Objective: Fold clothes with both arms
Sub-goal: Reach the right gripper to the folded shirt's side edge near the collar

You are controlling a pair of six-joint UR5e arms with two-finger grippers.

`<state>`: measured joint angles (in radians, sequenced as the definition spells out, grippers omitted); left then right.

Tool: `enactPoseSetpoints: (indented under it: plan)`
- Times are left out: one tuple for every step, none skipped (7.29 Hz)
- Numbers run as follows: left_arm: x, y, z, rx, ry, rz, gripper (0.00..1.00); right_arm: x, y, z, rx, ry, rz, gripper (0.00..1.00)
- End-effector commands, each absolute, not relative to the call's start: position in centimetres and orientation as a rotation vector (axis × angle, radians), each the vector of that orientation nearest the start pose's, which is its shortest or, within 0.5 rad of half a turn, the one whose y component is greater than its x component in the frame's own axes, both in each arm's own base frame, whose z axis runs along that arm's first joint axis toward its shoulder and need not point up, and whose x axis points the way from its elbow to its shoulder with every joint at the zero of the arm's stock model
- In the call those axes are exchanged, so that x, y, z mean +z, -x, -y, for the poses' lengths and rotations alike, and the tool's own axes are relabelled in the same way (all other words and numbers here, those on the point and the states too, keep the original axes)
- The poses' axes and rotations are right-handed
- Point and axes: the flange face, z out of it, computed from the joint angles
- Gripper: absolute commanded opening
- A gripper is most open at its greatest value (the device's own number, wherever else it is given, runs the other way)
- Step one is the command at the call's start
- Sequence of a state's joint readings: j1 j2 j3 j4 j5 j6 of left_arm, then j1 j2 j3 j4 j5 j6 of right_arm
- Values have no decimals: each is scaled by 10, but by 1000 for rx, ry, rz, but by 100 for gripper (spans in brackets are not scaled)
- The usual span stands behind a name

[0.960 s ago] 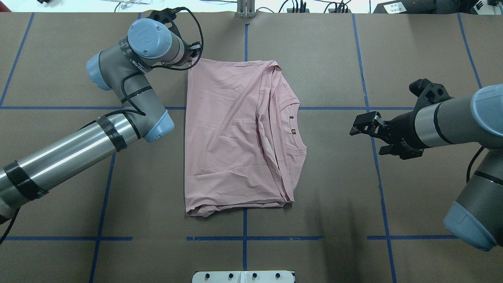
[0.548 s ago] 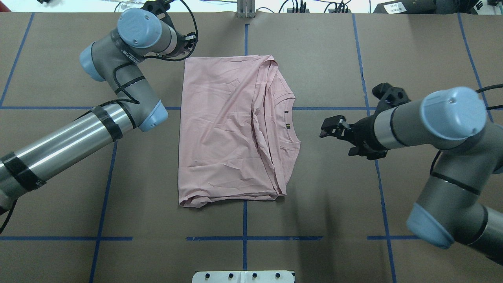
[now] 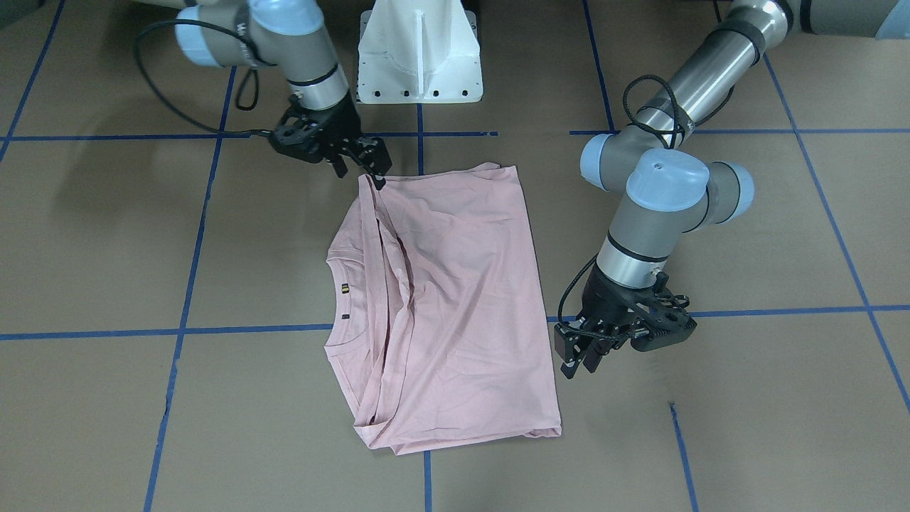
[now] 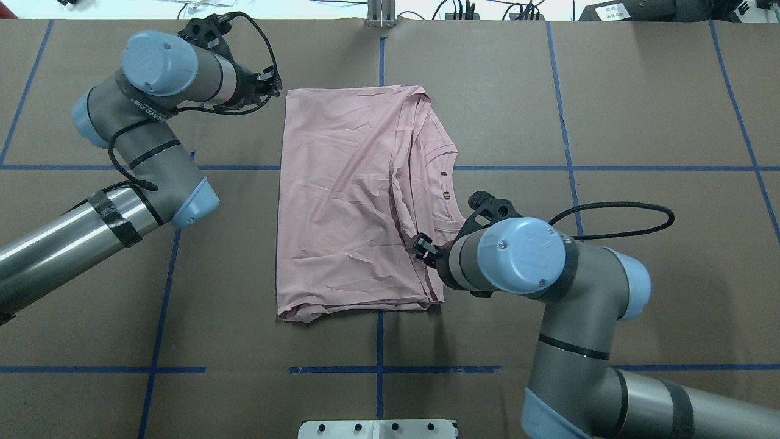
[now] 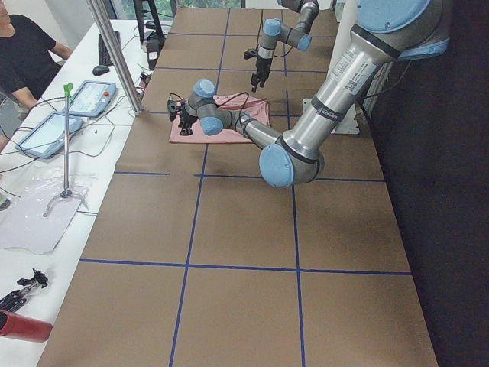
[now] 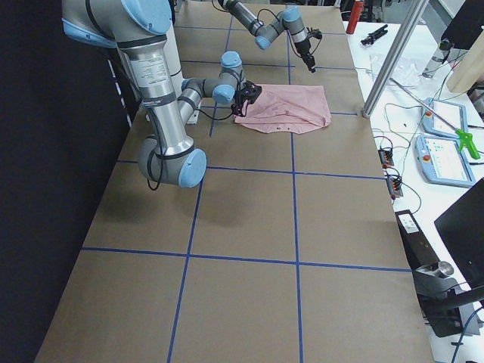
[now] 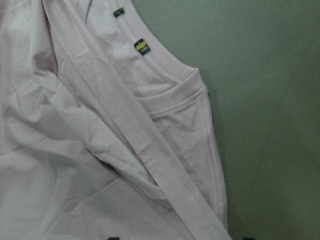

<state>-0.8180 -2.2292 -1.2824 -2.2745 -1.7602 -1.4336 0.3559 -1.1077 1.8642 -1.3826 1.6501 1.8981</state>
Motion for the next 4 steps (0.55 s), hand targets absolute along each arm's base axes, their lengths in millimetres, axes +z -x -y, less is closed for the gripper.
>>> enactPoseSetpoints:
  plan:
    - [318, -437, 629, -513, -337, -1044, 49, 260, 555, 321, 603, 46, 918, 76]
    - [318, -438, 628, -512, -336, -1044, 49, 265, 558, 322, 601, 45, 909, 70]
    - [317, -438, 628, -514, -336, -1048, 50, 268, 559, 322, 602, 45, 901, 70]
    - [317, -438, 628, -514, -336, -1048, 50, 276, 565, 322, 599, 45, 884, 69]
